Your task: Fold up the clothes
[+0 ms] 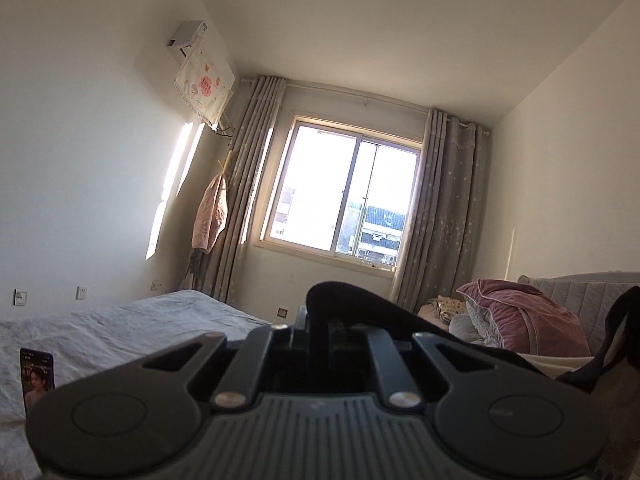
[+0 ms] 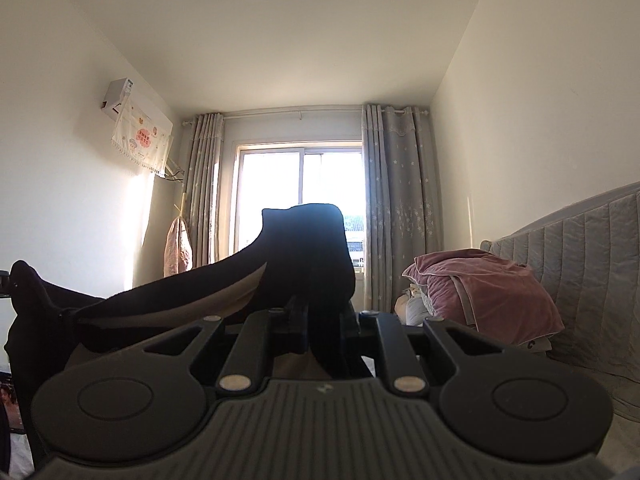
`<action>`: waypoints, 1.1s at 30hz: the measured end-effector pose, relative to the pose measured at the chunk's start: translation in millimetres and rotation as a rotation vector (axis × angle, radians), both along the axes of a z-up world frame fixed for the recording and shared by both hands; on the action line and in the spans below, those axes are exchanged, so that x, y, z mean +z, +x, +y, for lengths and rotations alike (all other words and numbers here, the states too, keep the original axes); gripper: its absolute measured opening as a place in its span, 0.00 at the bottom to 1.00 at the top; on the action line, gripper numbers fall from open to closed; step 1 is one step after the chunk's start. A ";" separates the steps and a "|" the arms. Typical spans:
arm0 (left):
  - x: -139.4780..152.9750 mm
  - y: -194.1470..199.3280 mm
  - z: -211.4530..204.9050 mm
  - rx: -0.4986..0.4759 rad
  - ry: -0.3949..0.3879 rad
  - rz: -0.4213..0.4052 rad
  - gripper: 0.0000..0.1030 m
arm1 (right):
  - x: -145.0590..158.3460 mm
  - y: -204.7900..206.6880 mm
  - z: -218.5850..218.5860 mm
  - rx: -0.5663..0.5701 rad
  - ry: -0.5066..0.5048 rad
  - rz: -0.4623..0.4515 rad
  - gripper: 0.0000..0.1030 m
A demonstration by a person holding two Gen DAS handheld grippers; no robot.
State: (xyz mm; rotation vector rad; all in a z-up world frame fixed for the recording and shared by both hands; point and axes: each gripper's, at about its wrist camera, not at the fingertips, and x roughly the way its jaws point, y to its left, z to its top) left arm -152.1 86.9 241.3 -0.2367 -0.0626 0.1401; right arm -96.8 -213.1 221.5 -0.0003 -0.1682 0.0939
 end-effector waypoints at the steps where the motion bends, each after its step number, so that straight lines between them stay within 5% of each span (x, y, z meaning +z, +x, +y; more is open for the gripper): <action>1: -1.0 1.0 1.0 0.003 -0.002 0.004 0.07 | 0.7 -0.4 2.7 0.003 -0.010 0.006 0.14; 8: -24.7 29.8 11.5 0.020 -0.031 0.061 0.07 | -20.0 21.8 16.7 0.011 -0.052 0.082 0.14; 17: -64.9 112.9 20.0 0.020 -0.031 0.166 0.07 | -58.7 92.5 28.2 -0.019 -0.040 0.201 0.14; 33: -155.8 297.9 50.0 0.073 -0.001 0.381 0.07 | -147.8 268.4 76.0 0.004 -0.037 0.478 0.14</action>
